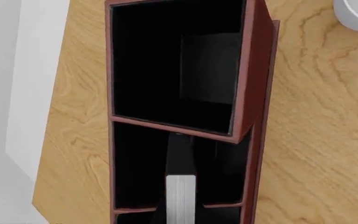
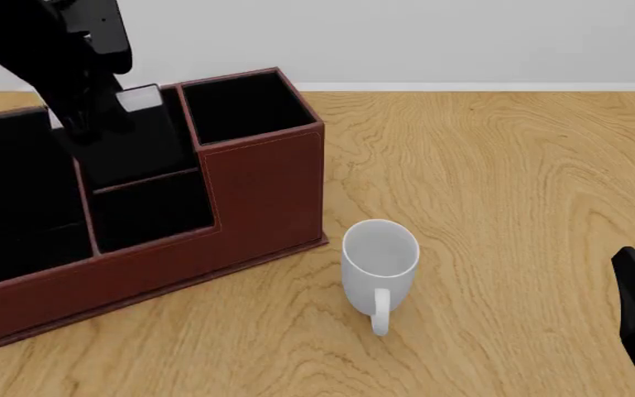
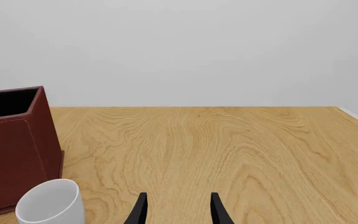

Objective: Pick up the book and place it in the front compartment of the caddy.

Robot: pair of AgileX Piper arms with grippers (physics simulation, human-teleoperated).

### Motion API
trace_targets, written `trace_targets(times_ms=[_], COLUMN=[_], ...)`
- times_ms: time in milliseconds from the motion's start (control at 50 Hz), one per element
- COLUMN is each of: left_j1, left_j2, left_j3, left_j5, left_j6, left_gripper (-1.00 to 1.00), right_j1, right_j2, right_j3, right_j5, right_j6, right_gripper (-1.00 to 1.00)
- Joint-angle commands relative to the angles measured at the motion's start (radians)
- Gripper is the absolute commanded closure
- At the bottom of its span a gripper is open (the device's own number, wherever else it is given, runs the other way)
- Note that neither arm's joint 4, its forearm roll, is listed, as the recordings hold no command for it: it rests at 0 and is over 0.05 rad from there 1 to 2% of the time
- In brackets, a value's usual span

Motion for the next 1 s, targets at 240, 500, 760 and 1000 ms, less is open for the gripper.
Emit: trace_targets(times_ms=[240,500,760,1000], left_j1=[0.033,0.040,0.045,0.045], left_j2=[0.020,0.044,0.081,0.138], left_j3=[0.041,0.057,0.086,0.073], left_j5=[-0.097,-0.141,-0.213,-0.257], left_j6=[0.043,0.051,0.054,0.044], left_gripper=[1.00,1.00,1.00,1.00], right_j1=[0.000,0.000,0.000,0.000], right_j2=[0.000,0.000,0.000,0.000], right_j3=[0.000,0.000,0.000,0.000], right_j5=[0.000,0.000,0.000,0.000], right_j6=[0.000,0.000,0.000,0.000], right_gripper=[-1.00,-1.00,-1.00,-1.00])
